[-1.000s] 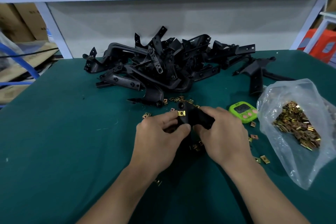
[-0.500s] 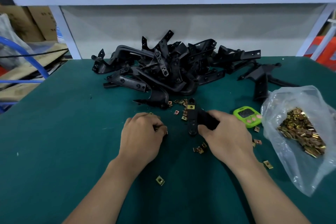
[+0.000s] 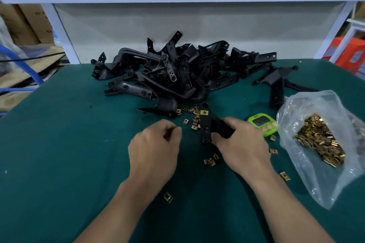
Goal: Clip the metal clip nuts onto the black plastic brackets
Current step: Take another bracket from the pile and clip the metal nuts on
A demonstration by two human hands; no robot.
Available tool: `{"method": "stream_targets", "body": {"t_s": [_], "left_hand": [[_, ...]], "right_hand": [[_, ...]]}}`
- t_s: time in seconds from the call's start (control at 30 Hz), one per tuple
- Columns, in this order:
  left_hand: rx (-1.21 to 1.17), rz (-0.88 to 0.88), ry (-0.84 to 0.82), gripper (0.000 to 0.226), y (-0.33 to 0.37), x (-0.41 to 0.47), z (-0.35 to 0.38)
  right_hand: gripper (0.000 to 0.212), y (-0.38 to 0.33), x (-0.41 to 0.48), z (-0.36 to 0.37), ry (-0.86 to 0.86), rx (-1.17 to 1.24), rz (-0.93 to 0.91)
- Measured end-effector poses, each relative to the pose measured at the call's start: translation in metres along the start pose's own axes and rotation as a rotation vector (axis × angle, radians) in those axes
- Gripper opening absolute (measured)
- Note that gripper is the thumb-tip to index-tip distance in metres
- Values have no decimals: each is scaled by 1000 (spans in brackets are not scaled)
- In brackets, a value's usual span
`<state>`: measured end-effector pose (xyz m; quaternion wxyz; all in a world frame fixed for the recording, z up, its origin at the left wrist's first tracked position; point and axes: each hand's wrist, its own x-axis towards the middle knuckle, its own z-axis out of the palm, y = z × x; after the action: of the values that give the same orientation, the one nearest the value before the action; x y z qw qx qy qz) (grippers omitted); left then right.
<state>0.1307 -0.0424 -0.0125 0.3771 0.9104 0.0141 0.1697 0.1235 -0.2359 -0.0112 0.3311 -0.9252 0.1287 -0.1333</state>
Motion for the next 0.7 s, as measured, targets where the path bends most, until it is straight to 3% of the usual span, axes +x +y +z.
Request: {"method": "stream_targets", "body": {"t_s": [0.13,0.27,0.5,0.7], "left_hand": [[-242,-63,-184,16,4,-3,6],[-359,-64,-246,44,3,0,6],[-402,-19,-134,29,2,-1,9],[-446,-129,-206,26,1,1,7]], "right_hand": [[22,-2,-2,0,-19,-16,-26],[21,-2,-3,0,-37,-4,-36],[19,-1,-3,0,-43,-10,-59],[21,-2,-4,0,-42,5,-52]]}}
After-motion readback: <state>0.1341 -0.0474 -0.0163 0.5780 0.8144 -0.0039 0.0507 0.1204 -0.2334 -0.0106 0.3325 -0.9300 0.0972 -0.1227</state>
